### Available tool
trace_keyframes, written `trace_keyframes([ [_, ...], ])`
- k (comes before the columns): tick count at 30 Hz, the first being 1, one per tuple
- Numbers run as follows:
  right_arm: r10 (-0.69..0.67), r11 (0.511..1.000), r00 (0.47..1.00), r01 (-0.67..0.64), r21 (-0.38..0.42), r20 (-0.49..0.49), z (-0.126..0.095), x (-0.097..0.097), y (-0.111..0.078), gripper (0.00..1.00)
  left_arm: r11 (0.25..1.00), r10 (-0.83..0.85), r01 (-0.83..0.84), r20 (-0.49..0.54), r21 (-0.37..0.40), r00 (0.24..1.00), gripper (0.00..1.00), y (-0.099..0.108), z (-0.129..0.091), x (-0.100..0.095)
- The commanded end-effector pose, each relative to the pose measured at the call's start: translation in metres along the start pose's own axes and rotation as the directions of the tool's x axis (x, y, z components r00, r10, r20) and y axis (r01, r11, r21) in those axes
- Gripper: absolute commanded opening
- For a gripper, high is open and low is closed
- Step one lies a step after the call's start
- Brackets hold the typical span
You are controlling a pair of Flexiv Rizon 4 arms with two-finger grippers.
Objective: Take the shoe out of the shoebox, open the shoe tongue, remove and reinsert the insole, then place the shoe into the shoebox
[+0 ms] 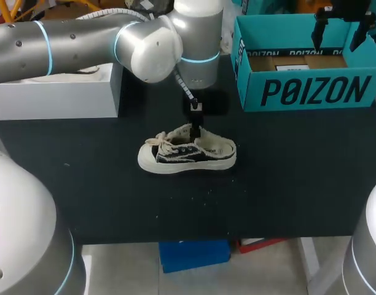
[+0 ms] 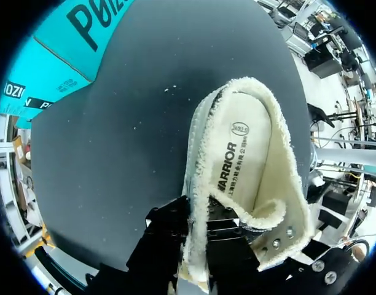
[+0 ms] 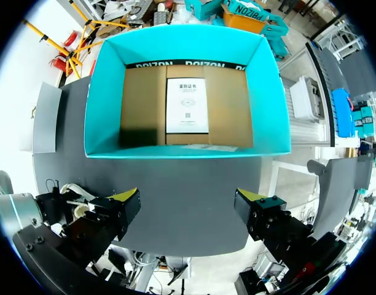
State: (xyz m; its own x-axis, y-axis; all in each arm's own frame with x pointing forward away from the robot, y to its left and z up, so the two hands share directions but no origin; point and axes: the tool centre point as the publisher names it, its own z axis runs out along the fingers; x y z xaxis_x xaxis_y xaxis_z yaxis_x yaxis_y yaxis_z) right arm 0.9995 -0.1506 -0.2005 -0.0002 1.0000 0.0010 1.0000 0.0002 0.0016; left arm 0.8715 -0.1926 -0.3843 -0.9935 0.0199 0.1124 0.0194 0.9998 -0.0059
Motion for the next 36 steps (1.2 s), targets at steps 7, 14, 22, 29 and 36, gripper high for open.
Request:
trace_keyframes([
  [7,0.0,1.0,1.0,0.0,0.001,0.0,0.0,0.0,0.0,1.0,0.98,0.021,-0.019,-0.006,0.198,1.0,1.0,0.022,-0.067,0.028],
  [14,0.0,1.0,1.0,0.0,0.001,0.0,0.0,0.0,0.0,1.0,0.932,-0.014,0.015,-0.004,0.361,1.0,1.0,0.052,-0.101,0.047],
  [22,0.0,1.0,1.0,0.0,0.001,0.0,0.0,0.0,0.0,1.0,0.826,-0.048,0.035,0.007,0.563,0.999,1.0,0.095,-0.1,0.053],
  [29,0.0,1.0,1.0,0.0,0.001,0.0,0.0,0.0,0.0,1.0,0.803,-0.055,0.053,-0.015,0.593,0.998,1.0,0.1,-0.099,0.053],
  [36,0.0,1.0,1.0,0.0,0.001,0.0,0.0,0.0,0.0,1.0,0.803,-0.055,0.053,-0.015,0.593,0.998,1.0,0.1,-0.099,0.053],
])
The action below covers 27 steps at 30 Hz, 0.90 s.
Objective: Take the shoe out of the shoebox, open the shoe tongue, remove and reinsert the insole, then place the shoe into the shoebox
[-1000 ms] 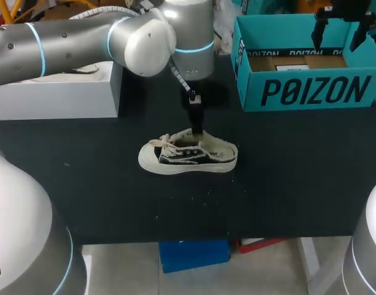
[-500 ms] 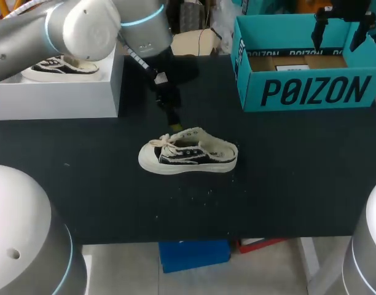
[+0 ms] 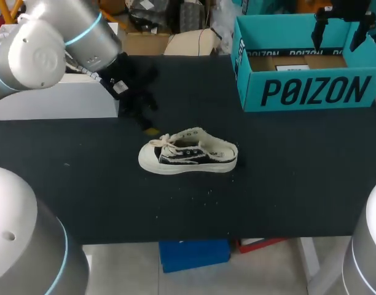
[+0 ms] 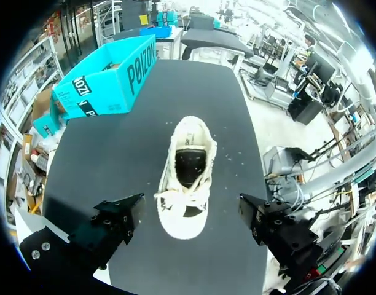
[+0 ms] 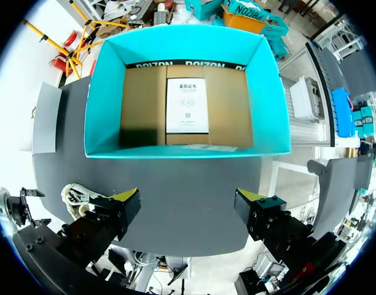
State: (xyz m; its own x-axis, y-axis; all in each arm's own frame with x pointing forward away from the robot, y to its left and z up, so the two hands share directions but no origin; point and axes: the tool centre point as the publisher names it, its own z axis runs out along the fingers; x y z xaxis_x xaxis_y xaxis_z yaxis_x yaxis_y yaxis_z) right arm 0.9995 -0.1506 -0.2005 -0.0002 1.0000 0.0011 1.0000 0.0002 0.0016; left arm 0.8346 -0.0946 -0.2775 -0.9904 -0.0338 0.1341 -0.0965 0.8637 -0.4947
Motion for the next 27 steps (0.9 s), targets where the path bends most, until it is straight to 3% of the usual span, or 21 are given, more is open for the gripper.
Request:
trace_keyframes([
  [1,0.0,1.0,1.0,0.0,0.001,0.0,-0.0002,0.0002,0.0003,1.0,0.994,0.002,-0.003,0.006,0.112,1.0,1.0,0.0046,0.0015,0.0022],
  [24,0.0,1.0,1.0,0.0,0.001,0.0,-0.0002,0.0002,0.0003,1.0,0.994,0.002,-0.003,0.006,0.112,1.0,1.0,0.0046,0.0015,0.0022],
  [27,0.0,1.0,1.0,0.0,0.001,0.0,-0.0002,0.0002,0.0003,1.0,0.98,-0.005,0.004,0.005,0.201,1.0,1.0,0.0106,-0.0015,0.0055],
])
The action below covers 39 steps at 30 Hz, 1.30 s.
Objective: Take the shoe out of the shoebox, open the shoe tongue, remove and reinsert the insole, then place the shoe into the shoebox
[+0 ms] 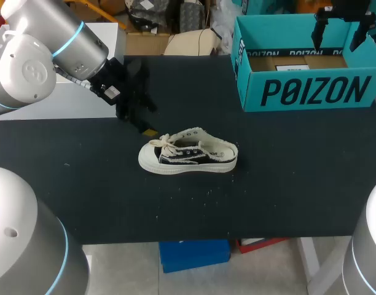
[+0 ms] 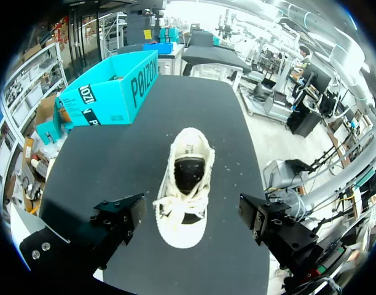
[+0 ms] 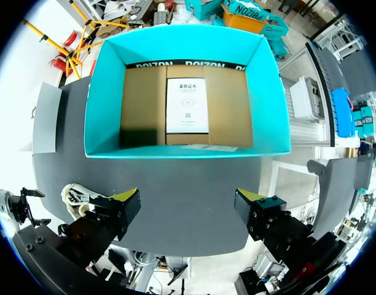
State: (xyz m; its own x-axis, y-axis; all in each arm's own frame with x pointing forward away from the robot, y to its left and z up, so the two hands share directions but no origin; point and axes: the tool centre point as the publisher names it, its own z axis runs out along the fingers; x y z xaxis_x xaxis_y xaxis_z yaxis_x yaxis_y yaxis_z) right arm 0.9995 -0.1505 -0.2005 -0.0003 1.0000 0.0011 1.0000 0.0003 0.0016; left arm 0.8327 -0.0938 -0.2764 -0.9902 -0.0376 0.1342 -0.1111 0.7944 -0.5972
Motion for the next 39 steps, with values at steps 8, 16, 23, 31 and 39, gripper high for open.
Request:
trace_keyframes([
  [8,0.0,1.0,1.0,0.0,0.001,0.0,0.0,0.0,0.0,1.0,0.992,0.115,-0.117,0.025,0.055,0.993,1.0,0.001,-0.009,-0.002],
  [16,0.0,1.0,1.0,0.0,0.001,0.0,0.0,0.0,0.0,1.0,0.997,0.082,-0.082,0.016,0.007,0.997,1.0,-0.004,-0.003,-0.013],
  [23,-0.132,0.989,0.989,0.135,-0.052,0.066,-0.012,0.011,-0.002,1.0,0.997,0.082,-0.082,0.016,0.007,0.997,1.0,-0.004,-0.003,-0.013],
  [31,-0.749,0.639,0.652,0.758,-0.128,0.117,-0.013,0.073,-0.074,1.0,0.997,0.082,-0.082,0.016,0.007,0.997,1.0,-0.004,-0.003,-0.013],
  [39,-0.749,0.639,0.652,0.758,-0.128,0.117,-0.013,0.073,-0.074,1.0,0.997,0.082,-0.082,0.016,0.007,0.997,1.0,-0.004,-0.003,-0.013],
])
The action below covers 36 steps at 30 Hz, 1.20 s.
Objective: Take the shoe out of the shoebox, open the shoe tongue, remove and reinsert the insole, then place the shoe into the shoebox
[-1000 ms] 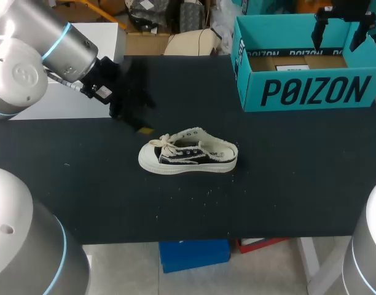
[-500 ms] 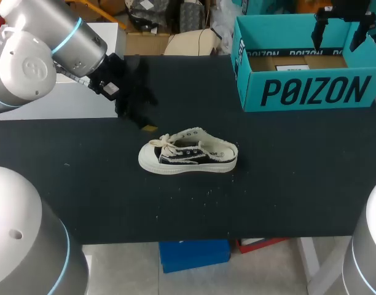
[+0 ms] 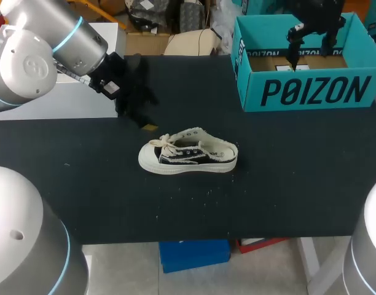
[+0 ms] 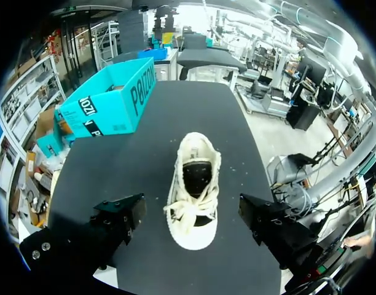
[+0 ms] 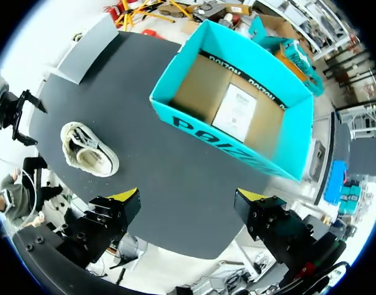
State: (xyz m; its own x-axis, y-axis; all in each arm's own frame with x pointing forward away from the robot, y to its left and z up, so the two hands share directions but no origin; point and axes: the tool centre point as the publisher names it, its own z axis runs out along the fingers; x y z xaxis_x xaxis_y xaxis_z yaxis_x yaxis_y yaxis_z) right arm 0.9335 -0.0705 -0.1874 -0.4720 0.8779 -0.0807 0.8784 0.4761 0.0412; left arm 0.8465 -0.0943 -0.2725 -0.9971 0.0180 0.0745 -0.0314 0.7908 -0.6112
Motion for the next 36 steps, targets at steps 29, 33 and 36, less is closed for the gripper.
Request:
trace_keyframes([
  [29,-0.932,0.303,0.356,0.866,-0.398,0.067,0.01,0.141,-0.015,1.0,1.0,0.001,-0.001,0.002,0.001,1.0,1.0,0.001,0.001,0.0],
  [33,-0.936,0.267,0.342,0.849,-0.456,0.088,0.024,0.159,-0.014,1.0,1.0,0.001,-0.001,0.002,0.001,1.0,1.0,0.001,0.001,0.0],
  [36,-0.932,0.262,0.348,0.836,-0.483,0.098,0.036,0.174,-0.014,1.0,1.0,0.001,-0.001,0.002,0.001,1.0,1.0,0.001,0.001,0.0],
])
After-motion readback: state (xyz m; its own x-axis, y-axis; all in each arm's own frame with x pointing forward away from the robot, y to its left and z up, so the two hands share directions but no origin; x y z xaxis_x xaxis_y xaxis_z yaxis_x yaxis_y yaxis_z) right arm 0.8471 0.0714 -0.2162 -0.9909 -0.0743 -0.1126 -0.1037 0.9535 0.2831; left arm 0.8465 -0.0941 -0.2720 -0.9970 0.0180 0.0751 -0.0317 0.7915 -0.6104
